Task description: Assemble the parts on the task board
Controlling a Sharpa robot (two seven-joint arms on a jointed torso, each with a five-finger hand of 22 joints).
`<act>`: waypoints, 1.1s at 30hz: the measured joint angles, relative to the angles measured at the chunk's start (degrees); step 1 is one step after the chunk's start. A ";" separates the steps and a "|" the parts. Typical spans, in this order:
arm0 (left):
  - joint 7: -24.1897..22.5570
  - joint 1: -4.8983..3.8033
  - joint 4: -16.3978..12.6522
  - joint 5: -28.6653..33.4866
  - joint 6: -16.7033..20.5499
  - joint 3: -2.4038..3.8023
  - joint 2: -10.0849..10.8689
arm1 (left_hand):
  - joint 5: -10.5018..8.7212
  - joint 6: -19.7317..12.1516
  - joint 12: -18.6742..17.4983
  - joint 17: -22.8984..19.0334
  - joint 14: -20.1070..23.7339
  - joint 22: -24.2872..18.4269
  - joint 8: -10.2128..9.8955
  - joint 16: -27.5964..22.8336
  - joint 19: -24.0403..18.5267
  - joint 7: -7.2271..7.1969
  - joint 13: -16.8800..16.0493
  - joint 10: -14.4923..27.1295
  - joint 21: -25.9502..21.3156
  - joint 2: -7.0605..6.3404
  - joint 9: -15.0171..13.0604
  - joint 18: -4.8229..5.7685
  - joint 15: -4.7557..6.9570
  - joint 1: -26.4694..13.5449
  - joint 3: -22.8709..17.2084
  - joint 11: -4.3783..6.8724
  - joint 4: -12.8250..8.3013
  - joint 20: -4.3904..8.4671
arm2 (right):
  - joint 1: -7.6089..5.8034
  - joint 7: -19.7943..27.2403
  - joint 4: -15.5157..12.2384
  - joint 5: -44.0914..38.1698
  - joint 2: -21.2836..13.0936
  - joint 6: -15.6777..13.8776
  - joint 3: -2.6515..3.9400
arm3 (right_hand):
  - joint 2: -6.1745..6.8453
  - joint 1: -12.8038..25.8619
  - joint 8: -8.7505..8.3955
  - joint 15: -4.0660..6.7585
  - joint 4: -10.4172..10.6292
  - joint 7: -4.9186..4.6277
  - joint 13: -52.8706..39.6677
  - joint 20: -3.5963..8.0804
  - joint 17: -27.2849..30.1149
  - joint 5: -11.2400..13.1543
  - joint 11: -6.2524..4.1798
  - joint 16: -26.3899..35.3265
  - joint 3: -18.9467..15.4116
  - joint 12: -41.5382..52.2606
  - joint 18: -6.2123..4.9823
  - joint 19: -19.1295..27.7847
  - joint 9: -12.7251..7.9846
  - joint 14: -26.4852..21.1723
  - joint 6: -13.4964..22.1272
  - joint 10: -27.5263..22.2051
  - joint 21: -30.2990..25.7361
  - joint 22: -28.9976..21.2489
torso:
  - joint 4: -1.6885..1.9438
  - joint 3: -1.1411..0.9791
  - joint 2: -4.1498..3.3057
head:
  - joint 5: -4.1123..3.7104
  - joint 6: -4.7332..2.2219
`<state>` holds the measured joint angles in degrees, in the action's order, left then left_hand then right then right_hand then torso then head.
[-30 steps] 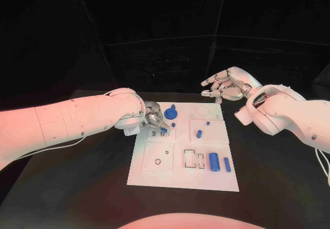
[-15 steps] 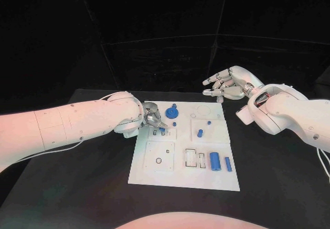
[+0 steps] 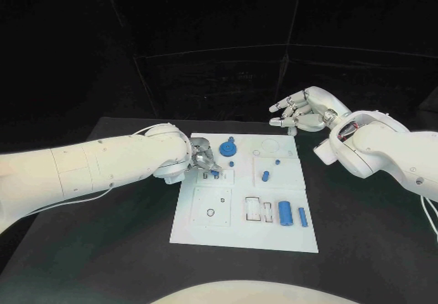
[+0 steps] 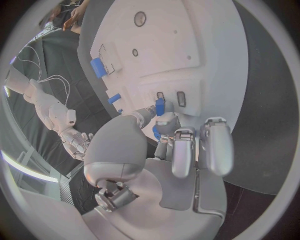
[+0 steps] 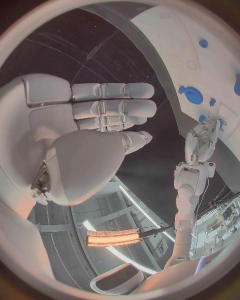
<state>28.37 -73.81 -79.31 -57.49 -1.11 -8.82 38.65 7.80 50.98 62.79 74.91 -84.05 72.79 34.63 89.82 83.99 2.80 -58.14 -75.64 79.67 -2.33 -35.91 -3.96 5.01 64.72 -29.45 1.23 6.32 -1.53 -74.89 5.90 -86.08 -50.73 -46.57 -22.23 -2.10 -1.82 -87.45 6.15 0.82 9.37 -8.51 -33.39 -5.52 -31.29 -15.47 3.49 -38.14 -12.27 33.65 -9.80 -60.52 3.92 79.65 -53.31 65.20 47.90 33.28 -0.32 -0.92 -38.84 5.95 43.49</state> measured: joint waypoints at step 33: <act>-0.36 -0.11 0.57 -0.09 -3.84 -0.12 -0.28 | -0.94 -0.10 -0.29 0.00 0.00 -0.42 0.01 0.00 0.00 0.11 0.39 0.01 -0.64 0.24 -0.13 0.00 0.00 -0.20 -0.13 -0.01 -0.15 0.00 | 0.00 -0.06 0.08 0.01 0.23 0.02 0.00 | 0.00 0.00 0.00 0.00 0.14 0.00 0.04 0.00 -0.03 0.00 0.00 0.00 -0.13 0.00 0.00 0.00 0.00 0.00 0.00 0.00 0.00 -0.05 | 0.04 -0.01 0.04 | 0.24 0.24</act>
<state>28.02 -73.93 -78.74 -57.57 -4.95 -8.94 38.37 6.85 50.89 62.50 74.91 -84.05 72.37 34.64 89.82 83.99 2.91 -57.75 -75.63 79.03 -2.09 -36.04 -3.97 5.00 64.51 -29.58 1.21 6.17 -1.53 -74.89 5.84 -86.00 -50.72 -46.34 -22.20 -2.10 -1.83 -87.45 6.15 0.82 9.51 -8.51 -33.35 -5.52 -31.32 -15.47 3.49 -38.14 -12.41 33.65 -9.79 -60.52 3.93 79.64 -53.31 65.20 47.90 33.23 -0.29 -0.93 -38.80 6.20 43.73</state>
